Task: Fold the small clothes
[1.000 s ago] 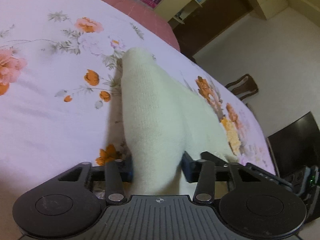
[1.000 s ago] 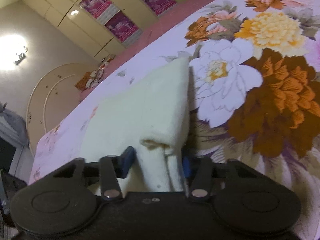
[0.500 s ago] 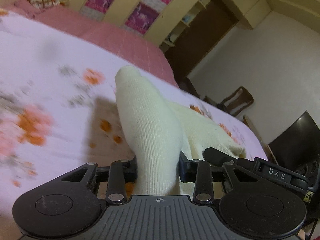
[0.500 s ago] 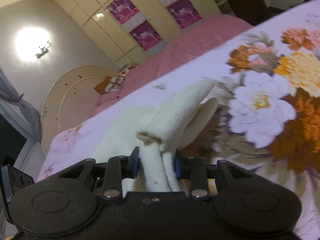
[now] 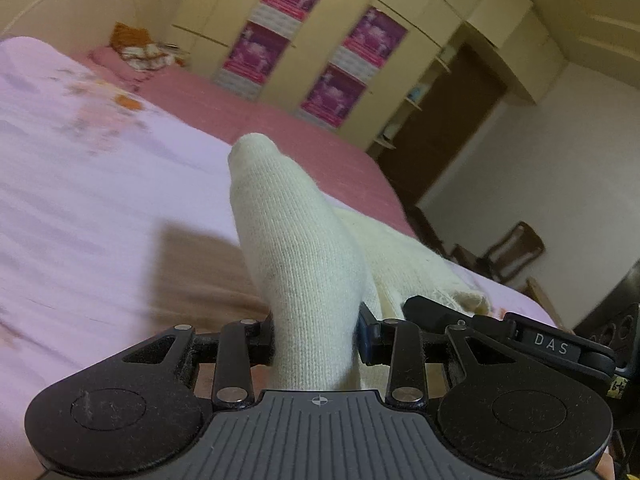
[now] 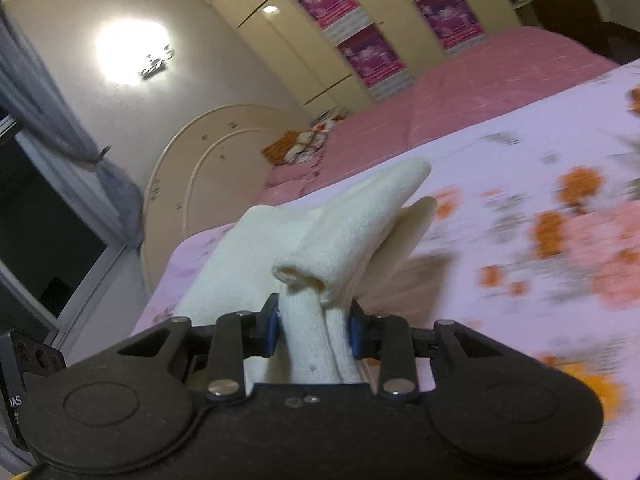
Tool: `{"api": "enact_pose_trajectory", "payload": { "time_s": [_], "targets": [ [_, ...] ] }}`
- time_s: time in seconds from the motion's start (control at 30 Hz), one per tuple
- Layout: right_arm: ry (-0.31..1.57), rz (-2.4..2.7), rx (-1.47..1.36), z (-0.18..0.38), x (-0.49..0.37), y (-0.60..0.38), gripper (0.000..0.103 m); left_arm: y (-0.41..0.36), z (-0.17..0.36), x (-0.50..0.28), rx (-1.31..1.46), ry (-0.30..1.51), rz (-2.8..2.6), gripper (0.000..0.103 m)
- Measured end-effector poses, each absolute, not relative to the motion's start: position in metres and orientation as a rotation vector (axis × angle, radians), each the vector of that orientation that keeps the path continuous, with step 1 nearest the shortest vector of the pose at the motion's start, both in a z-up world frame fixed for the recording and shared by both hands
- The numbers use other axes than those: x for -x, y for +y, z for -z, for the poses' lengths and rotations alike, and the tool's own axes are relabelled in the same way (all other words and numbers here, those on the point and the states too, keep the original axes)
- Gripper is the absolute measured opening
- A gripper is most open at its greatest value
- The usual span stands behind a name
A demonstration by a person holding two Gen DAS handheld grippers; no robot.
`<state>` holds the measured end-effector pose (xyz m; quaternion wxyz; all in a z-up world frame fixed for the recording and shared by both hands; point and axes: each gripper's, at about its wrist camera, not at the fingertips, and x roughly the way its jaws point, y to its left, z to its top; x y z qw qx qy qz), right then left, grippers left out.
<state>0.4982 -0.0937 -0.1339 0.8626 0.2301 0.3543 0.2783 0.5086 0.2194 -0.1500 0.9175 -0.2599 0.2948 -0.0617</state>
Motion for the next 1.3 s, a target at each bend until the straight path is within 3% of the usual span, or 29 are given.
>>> {"api": "enact_pose_trajectory", "payload": {
  "time_s": [0.3, 0.6, 0.73, 0.87, 1.1, 1.3],
  "targets": [
    [0.806, -0.613, -0.459, 0.161, -0.51, -0.003, 0.031, 0.308, 0.191, -0.508, 0.545, 0.632, 0.07, 0.035],
    [0.853, -0.582, -0.42, 0.19, -0.501, 0.013, 0.031, 0.328, 0.24, -0.511, 0.552, 0.674, 0.087, 0.036],
    [0.865, -0.541, -0.428, 0.197, -0.501, 0.01, 0.032, 0.332, 0.246, -0.511, 0.565, 0.689, 0.093, 0.044],
    [0.889, -0.479, -0.468, 0.205, -0.503, 0.006, 0.039, 0.334, 0.241, -0.506, 0.54, 0.687, 0.058, 0.053],
    [0.906, -0.48, -0.501, 0.193, -0.482, -0.007, 0.058, 0.338, 0.234, -0.469, 0.556, 0.727, 0.029, 0.054],
    [0.954, -0.485, -0.474, 0.197, -0.451, -0.006, 0.049, 0.334, 0.245, -0.439, 0.562, 0.753, 0.031, 0.054]
  ]
}}
